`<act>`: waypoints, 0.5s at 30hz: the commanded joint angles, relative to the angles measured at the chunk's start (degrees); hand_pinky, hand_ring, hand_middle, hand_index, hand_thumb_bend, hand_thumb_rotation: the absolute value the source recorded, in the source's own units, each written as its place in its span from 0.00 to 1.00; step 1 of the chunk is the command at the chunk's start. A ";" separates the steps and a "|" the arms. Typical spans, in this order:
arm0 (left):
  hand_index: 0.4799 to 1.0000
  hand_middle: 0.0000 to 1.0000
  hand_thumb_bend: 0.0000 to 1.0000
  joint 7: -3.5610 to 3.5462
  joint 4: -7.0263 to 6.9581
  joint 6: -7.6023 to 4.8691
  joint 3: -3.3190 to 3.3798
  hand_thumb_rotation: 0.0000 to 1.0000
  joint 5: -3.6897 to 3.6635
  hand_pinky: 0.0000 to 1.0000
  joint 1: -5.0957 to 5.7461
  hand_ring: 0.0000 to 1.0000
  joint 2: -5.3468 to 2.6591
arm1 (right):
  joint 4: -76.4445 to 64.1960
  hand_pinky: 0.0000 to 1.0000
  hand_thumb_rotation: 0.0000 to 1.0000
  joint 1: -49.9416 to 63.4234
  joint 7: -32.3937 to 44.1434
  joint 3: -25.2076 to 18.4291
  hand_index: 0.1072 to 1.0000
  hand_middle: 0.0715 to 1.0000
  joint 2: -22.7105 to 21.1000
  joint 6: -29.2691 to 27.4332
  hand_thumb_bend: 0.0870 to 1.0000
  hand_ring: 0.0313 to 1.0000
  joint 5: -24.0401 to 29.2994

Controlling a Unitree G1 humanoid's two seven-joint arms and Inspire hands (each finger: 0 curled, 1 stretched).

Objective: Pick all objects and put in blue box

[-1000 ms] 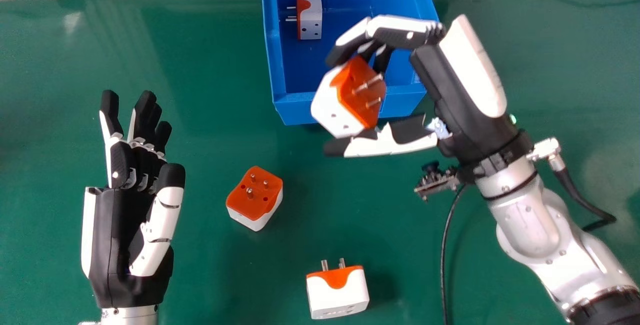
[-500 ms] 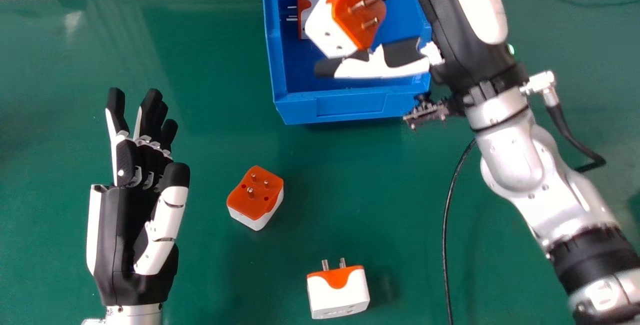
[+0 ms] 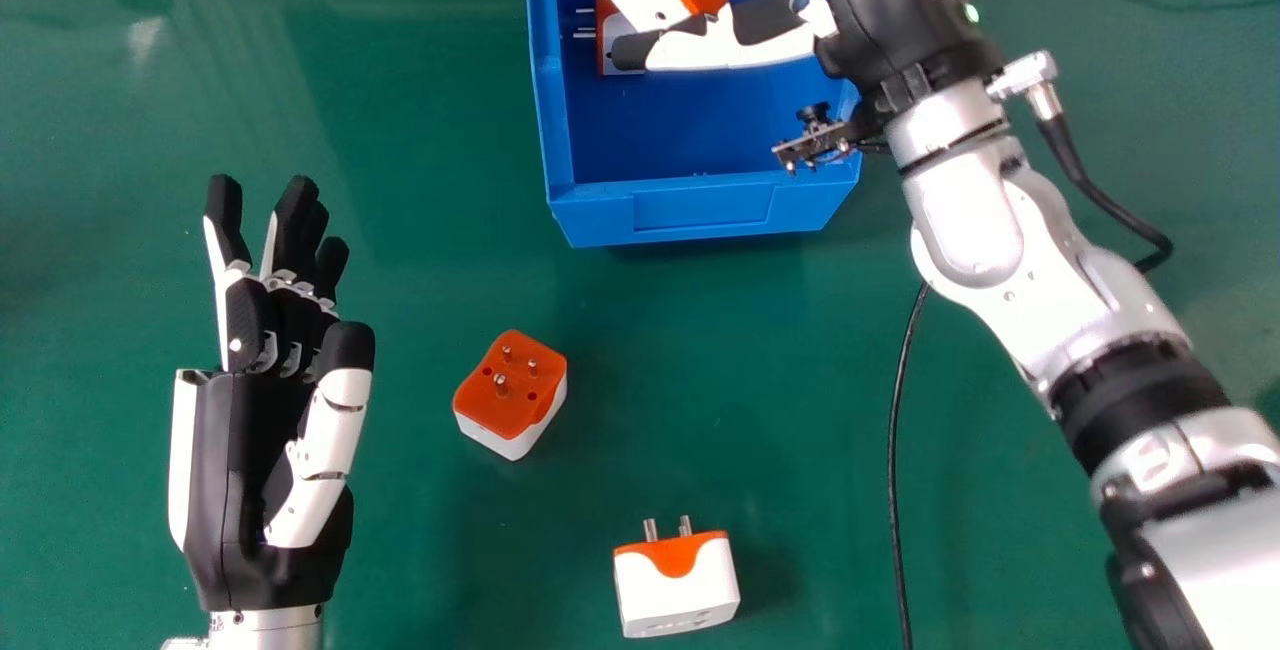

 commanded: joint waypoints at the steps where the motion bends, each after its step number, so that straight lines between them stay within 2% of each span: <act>1: 0.91 0.98 0.40 0.14 -0.67 -1.26 -0.09 0.48 0.46 1.00 0.23 1.00 0.14 | 2.19 0.34 0.00 -4.75 -0.92 -0.01 0.47 0.46 0.10 -0.50 0.47 0.36 1.10; 5: 0.91 0.98 0.39 0.38 -0.18 -1.20 0.02 0.47 0.65 1.00 -0.19 1.00 0.37 | 6.59 0.35 0.00 -7.71 -0.97 0.42 0.47 0.46 0.75 0.53 0.47 0.37 1.25; 11: 0.91 0.98 0.39 0.53 0.07 -1.14 0.01 0.47 0.72 1.00 -0.39 1.00 0.36 | 12.48 0.35 0.00 -12.44 -1.15 1.83 0.47 0.45 1.97 4.92 0.47 0.37 0.30; 15: 0.91 0.98 0.39 0.72 -0.50 -0.78 -0.14 0.47 0.79 1.00 -0.21 1.00 0.44 | 14.37 0.35 0.00 -14.32 -2.73 3.81 0.48 0.45 2.30 7.59 0.47 0.36 -1.14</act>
